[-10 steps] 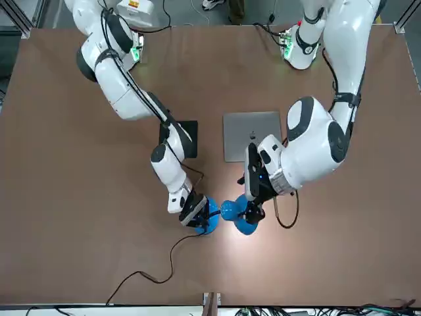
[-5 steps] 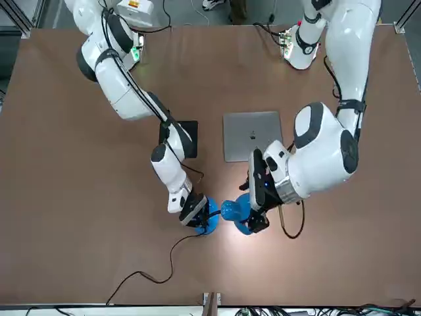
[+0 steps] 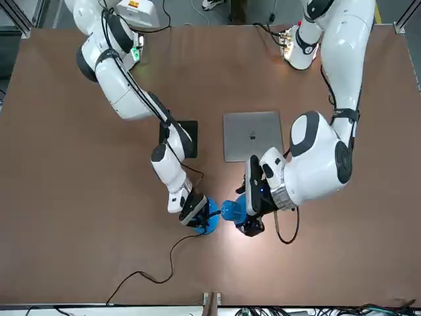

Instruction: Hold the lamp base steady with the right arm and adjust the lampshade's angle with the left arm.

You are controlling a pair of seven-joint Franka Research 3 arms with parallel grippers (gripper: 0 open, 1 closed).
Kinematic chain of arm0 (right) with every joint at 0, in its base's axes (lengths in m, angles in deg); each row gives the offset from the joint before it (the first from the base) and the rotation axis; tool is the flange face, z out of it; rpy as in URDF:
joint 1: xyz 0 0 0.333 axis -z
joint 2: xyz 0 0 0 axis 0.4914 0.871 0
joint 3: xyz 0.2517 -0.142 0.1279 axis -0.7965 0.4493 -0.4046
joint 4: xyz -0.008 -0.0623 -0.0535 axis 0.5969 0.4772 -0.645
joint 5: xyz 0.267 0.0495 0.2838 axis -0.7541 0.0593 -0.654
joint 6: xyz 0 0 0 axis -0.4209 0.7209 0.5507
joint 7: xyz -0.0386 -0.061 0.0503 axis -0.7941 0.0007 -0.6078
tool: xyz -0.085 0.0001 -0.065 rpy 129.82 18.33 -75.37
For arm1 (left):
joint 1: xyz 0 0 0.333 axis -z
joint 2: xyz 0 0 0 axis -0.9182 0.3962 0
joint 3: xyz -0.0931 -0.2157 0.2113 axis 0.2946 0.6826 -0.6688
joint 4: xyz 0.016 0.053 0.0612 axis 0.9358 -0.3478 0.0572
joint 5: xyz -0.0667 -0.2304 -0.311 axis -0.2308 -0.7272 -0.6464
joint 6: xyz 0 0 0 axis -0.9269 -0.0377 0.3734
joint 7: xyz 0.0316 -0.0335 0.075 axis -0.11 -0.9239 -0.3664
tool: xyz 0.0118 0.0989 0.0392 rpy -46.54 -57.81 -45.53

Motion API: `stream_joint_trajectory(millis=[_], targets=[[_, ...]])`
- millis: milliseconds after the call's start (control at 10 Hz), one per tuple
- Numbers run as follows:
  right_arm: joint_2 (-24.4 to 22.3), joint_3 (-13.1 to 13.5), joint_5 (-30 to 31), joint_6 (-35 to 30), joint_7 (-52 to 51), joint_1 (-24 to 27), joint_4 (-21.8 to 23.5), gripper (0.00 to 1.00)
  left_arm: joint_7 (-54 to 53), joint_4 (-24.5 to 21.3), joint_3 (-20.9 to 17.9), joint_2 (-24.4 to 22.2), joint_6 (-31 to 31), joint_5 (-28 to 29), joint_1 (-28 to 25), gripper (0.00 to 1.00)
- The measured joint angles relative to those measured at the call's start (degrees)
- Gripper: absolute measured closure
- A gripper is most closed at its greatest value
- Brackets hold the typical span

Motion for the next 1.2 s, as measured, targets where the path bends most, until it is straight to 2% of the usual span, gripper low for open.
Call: stream_joint_trajectory(millis=[1200], targets=[[0.0,0.04,0.0,0.06,0.01,-0.02,0.0,0.85,0.0,-0.03,-0.02,1.39,2.21,-2.41,0.02,0.01]])
